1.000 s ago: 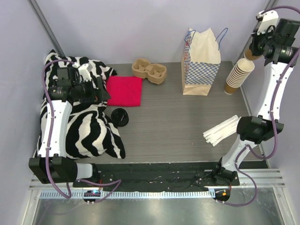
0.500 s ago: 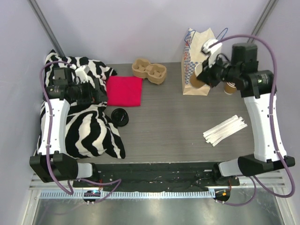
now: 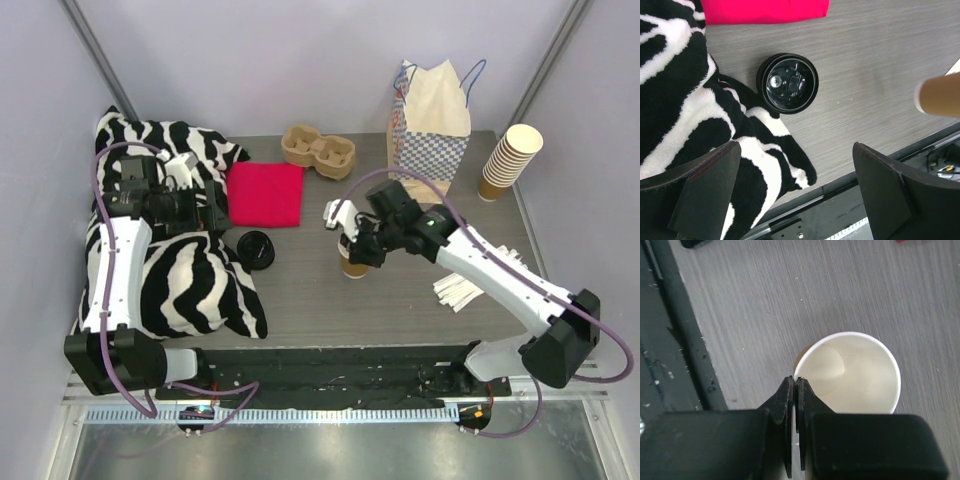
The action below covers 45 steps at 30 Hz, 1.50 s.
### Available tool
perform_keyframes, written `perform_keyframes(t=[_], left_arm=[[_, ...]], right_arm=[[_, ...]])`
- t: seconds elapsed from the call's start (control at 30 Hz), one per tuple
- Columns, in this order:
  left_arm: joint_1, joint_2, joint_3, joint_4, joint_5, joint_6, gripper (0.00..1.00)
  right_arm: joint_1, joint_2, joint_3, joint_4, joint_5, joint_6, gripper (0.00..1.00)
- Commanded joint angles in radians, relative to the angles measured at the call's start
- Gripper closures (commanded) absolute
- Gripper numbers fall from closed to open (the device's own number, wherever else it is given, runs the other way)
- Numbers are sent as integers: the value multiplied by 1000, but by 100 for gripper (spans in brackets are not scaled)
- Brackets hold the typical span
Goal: Pack the takeout coffee
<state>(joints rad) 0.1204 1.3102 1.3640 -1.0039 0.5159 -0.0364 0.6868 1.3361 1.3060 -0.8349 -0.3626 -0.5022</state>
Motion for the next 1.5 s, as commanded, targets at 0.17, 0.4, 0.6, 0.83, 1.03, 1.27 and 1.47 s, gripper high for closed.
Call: perform_keyframes(t=[0.17,0.4,0.6,0.83,1.03,1.27,1.47], left_arm=[[-19,-28,-34,37,-30,96,0],[-48,-15,-59,83,-50,90,0],[-50,-12,-74,108,-45,73,0],[-50,-11,-88,128,-48,69,0],[-54,-5,-83,120,-43,81,0],[-83,-28,-98,106,-72,148,0],[-243,-11,-106,82,-230,217,3]], right_arm=[[195,118,-140,399,252,14,99],[240,175,-185,450,358,-1,99],[243,175,-201,465,358,21,96],[244,167,-237,477,376,56,92],[244,156,-241,474,375,70,72],[244,86,-194,405,323,96,48],[205,23,-58,287,257,131,25]])
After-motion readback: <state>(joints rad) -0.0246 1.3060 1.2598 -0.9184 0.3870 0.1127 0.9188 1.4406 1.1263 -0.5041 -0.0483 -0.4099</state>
